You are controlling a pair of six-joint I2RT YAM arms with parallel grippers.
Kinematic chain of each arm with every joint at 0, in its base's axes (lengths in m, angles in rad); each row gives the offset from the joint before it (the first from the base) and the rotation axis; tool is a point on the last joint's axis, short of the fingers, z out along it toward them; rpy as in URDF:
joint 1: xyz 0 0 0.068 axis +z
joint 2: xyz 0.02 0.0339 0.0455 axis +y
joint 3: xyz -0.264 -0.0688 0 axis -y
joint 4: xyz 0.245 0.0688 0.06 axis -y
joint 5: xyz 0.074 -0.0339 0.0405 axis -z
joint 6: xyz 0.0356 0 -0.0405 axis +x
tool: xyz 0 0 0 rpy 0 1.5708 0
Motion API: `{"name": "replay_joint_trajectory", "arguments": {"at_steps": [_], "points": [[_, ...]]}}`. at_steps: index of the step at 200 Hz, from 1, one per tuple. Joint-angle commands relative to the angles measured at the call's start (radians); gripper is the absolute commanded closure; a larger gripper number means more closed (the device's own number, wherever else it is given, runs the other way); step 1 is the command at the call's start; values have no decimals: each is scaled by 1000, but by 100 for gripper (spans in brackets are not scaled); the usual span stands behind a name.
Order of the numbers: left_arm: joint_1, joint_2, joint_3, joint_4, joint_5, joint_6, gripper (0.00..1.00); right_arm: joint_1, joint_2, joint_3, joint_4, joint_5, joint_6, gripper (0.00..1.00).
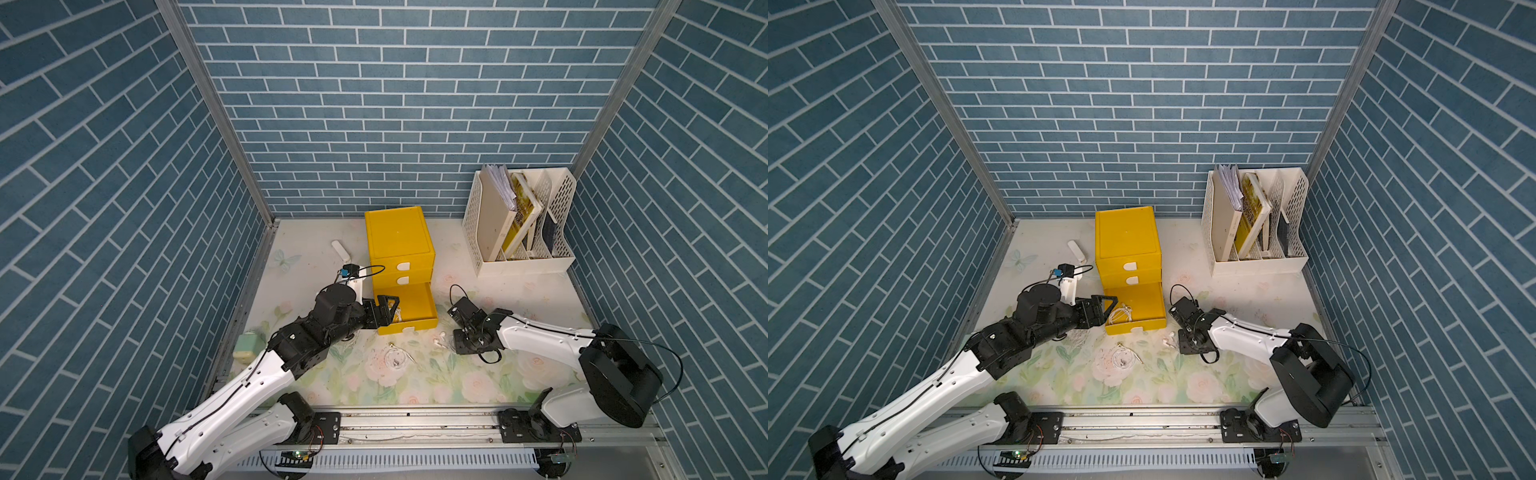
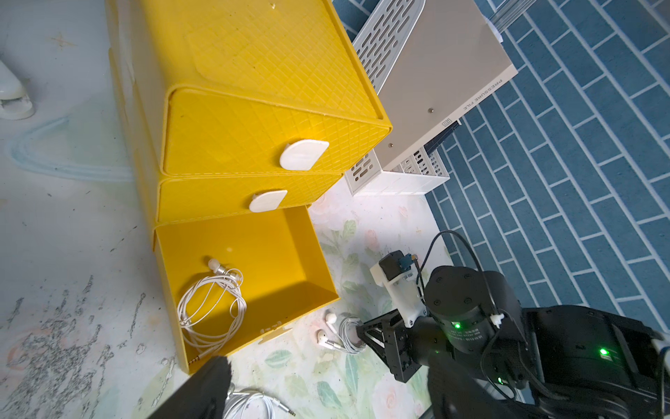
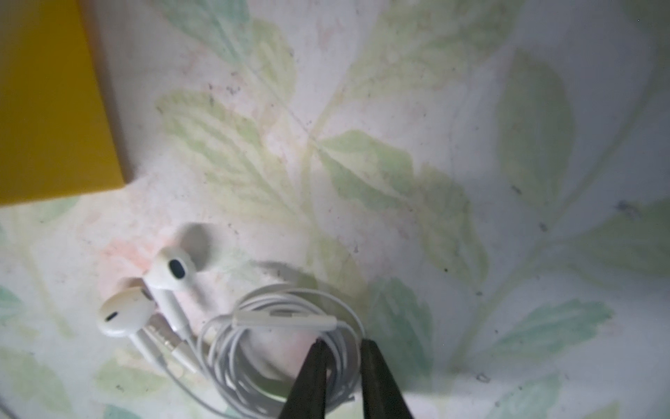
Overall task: Place the wired earphones into the drawer by color
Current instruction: Pick up the wired earphones from the center of the board.
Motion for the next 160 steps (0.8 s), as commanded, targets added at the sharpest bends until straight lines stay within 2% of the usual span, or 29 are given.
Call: {"name": "replay_joint_trajectory", "arguments": {"at_steps": [1, 75, 160], "points": [[-4, -11, -29, -8, -17, 0, 10, 5, 8, -9, -12, 29, 12, 86], [-8, -23, -96, 34, -4, -20, 10, 4, -100, -1, -52, 53, 19, 97], [-31, -10, -147, 128, 47, -60, 10, 6, -249, 67, -167, 44, 16, 99]]}}
